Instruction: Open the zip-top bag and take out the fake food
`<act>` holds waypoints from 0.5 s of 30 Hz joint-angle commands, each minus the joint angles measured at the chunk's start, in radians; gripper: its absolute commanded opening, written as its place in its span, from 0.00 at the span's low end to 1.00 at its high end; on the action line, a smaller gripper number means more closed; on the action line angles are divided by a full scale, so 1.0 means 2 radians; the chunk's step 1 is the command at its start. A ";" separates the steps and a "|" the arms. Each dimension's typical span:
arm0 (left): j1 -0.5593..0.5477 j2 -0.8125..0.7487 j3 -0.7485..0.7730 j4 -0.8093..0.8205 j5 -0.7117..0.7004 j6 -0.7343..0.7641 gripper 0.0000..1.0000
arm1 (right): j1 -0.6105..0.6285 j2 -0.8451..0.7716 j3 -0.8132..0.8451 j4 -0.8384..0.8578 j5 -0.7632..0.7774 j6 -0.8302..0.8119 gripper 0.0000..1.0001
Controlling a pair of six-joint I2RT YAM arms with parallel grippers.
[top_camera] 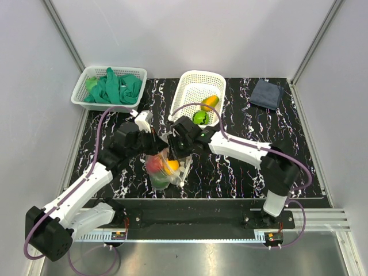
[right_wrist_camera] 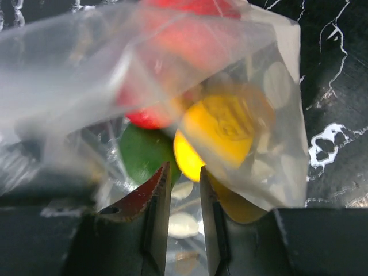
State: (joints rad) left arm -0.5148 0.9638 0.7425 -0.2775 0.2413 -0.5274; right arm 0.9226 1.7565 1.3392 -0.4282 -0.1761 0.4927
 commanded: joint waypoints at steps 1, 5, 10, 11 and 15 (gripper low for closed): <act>0.002 -0.002 0.005 0.033 0.020 -0.009 0.00 | 0.000 0.034 0.031 0.035 -0.012 0.004 0.35; 0.002 0.000 -0.001 0.043 0.027 -0.015 0.00 | 0.000 0.060 0.035 0.038 -0.009 0.003 0.36; 0.002 -0.001 -0.008 0.045 0.027 -0.014 0.00 | 0.000 0.070 0.022 0.038 -0.006 0.002 0.45; 0.002 0.000 -0.012 0.048 0.027 -0.014 0.00 | 0.000 0.074 0.021 0.038 -0.008 0.002 0.50; 0.002 0.001 -0.021 0.056 0.030 -0.018 0.00 | 0.000 0.087 0.015 0.044 -0.025 0.003 0.63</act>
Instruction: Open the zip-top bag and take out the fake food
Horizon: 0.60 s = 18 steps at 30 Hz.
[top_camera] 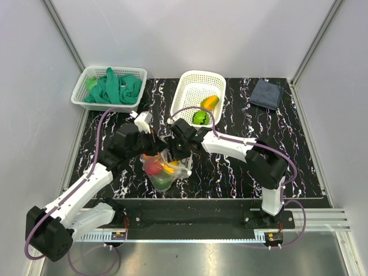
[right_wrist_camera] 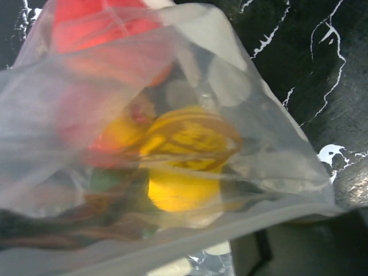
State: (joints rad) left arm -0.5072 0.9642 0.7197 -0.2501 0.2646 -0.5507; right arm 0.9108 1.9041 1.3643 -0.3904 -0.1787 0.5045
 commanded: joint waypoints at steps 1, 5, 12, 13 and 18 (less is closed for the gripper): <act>-0.002 0.001 -0.012 0.044 0.018 -0.006 0.00 | 0.006 0.016 0.001 0.026 -0.026 -0.003 0.65; -0.002 0.000 -0.024 0.051 0.015 -0.009 0.00 | 0.006 0.032 0.000 0.040 -0.046 -0.001 0.73; -0.002 -0.006 -0.042 0.054 0.009 -0.010 0.00 | 0.006 0.055 -0.005 0.054 -0.060 0.006 0.83; -0.002 -0.008 -0.045 0.054 0.008 -0.010 0.00 | 0.006 0.057 -0.006 0.053 -0.059 0.005 0.83; -0.002 -0.015 -0.049 0.050 0.003 -0.010 0.00 | 0.007 0.031 -0.012 0.053 -0.039 0.006 0.75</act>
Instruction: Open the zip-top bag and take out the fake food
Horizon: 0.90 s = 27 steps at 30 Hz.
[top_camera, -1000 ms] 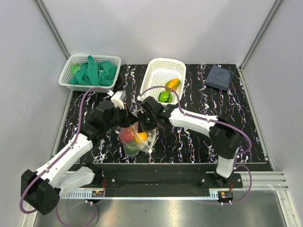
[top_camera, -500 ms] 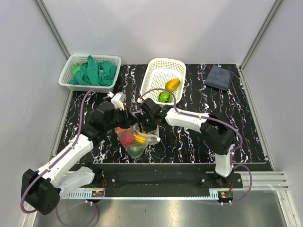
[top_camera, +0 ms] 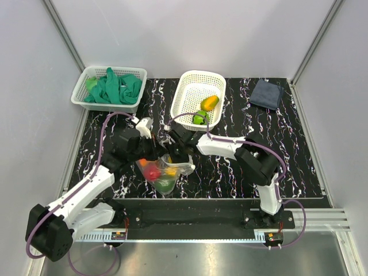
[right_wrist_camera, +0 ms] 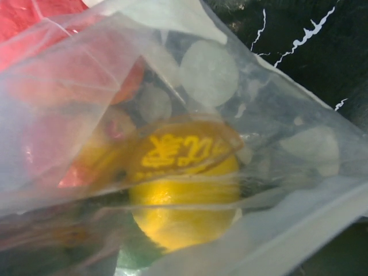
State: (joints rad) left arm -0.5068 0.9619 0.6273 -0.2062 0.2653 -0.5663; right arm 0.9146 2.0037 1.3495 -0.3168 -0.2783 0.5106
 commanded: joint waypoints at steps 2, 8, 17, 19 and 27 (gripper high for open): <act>-0.002 -0.015 -0.002 0.026 0.002 -0.001 0.00 | 0.004 -0.044 -0.001 0.013 0.015 0.004 0.69; -0.002 -0.023 -0.002 0.013 -0.007 0.005 0.00 | 0.004 -0.111 0.006 0.007 0.023 0.009 0.59; -0.002 -0.040 -0.006 -0.004 -0.021 0.009 0.00 | 0.004 -0.183 0.007 -0.015 0.052 0.000 0.56; -0.001 -0.042 -0.008 -0.007 -0.027 0.009 0.00 | 0.005 -0.196 0.006 -0.016 0.051 0.000 0.56; 0.000 -0.051 0.011 -0.010 -0.015 0.009 0.00 | 0.006 -0.164 -0.006 -0.012 -0.003 0.017 0.62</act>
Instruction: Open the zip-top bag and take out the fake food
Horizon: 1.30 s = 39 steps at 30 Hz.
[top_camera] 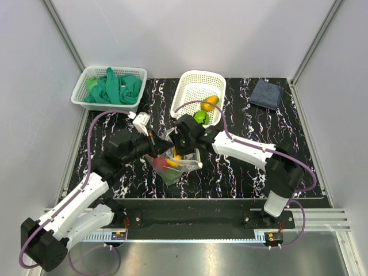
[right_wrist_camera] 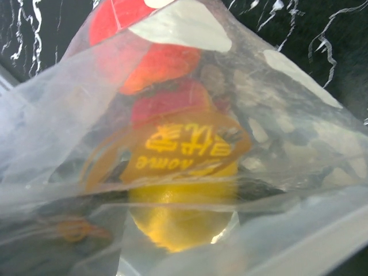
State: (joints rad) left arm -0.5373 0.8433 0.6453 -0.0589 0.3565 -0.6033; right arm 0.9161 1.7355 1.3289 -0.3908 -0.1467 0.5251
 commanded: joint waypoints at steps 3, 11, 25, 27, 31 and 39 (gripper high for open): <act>0.015 0.003 0.016 -0.097 -0.075 0.038 0.00 | 0.017 -0.006 -0.009 0.032 -0.082 0.015 0.62; 0.020 -0.025 0.018 -0.136 -0.118 0.062 0.00 | 0.014 -0.048 -0.050 0.032 -0.026 0.008 0.62; 0.020 -0.001 -0.006 -0.119 -0.092 0.027 0.00 | 0.014 -0.073 -0.023 0.043 -0.086 0.016 0.56; 0.021 0.007 -0.017 -0.099 -0.079 0.016 0.00 | 0.014 -0.086 -0.009 0.043 -0.078 0.014 0.56; 0.021 -0.003 -0.024 -0.097 -0.088 0.021 0.00 | 0.012 -0.108 0.031 0.043 -0.059 0.007 0.56; 0.021 -0.017 -0.015 -0.108 -0.077 0.027 0.00 | -0.050 -0.112 0.065 0.043 -0.049 0.006 0.54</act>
State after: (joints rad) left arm -0.4976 0.8368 0.5953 -0.3061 0.1833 -0.5583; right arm 0.8913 1.5204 1.4040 -0.3332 -0.2531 0.5468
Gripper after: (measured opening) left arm 0.008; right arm 0.715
